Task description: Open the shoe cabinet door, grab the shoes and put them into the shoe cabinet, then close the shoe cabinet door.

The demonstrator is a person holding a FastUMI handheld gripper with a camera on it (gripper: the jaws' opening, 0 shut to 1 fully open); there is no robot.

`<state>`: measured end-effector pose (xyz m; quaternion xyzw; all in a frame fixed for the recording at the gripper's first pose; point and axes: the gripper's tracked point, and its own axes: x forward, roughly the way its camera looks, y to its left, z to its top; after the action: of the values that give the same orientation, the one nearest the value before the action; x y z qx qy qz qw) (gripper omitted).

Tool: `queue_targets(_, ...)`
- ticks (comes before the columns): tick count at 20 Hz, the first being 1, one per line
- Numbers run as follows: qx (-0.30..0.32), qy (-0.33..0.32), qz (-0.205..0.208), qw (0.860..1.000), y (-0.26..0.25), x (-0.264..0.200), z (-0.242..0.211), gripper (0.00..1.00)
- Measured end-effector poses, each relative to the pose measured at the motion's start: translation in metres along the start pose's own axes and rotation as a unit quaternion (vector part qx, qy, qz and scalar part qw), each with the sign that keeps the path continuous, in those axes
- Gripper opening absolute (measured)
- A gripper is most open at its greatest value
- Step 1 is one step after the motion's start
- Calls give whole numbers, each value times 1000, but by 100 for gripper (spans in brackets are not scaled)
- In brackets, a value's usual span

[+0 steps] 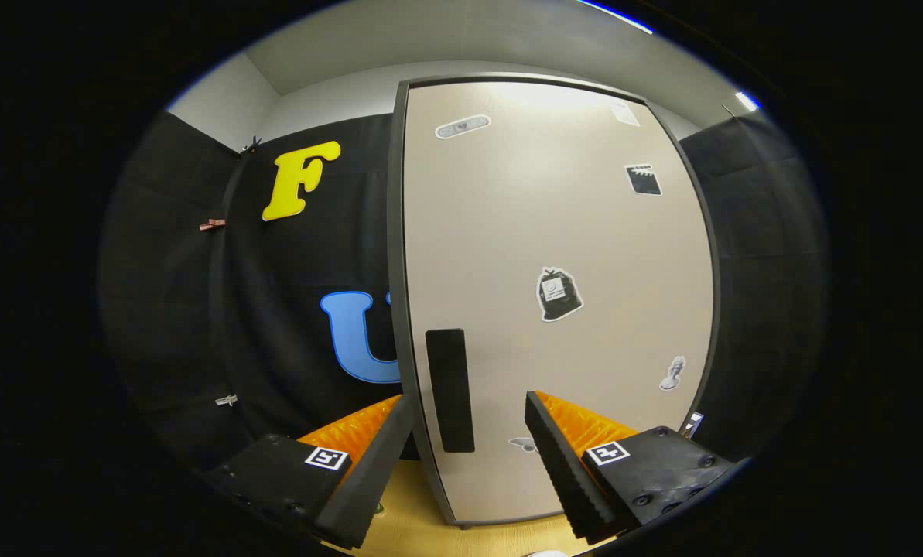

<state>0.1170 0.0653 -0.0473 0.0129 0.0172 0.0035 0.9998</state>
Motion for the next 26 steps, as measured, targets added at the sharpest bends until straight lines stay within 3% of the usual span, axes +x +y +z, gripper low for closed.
queue_targets(7, -1, 18, -13, 1000, 5, 41, -23, 95)
queue_targets(10, -1, 20, -20, 1000, 4, 50, -26, 75)
queue_targets(13, -3, 8, -20, 1000, 5, 51, -20, 72)
queue_targets(15, -7, -1, -21, 1000, 6, 49, -16, 49)
queue_targets(17, -9, 7, -17, 1000, 9, 51, -17, 49)
queue_targets(19, -17, 6, -28, 999, 8, 54, -19, 39)
queue_targets(21, -22, 6, -30, 999, 7, 50, -16, 39)
queue_targets(22, -23, 10, -30, 999, 8, 51, -19, 33)
queue_targets(26, -25, 16, -33, 999, 7, 49, -20, 33)
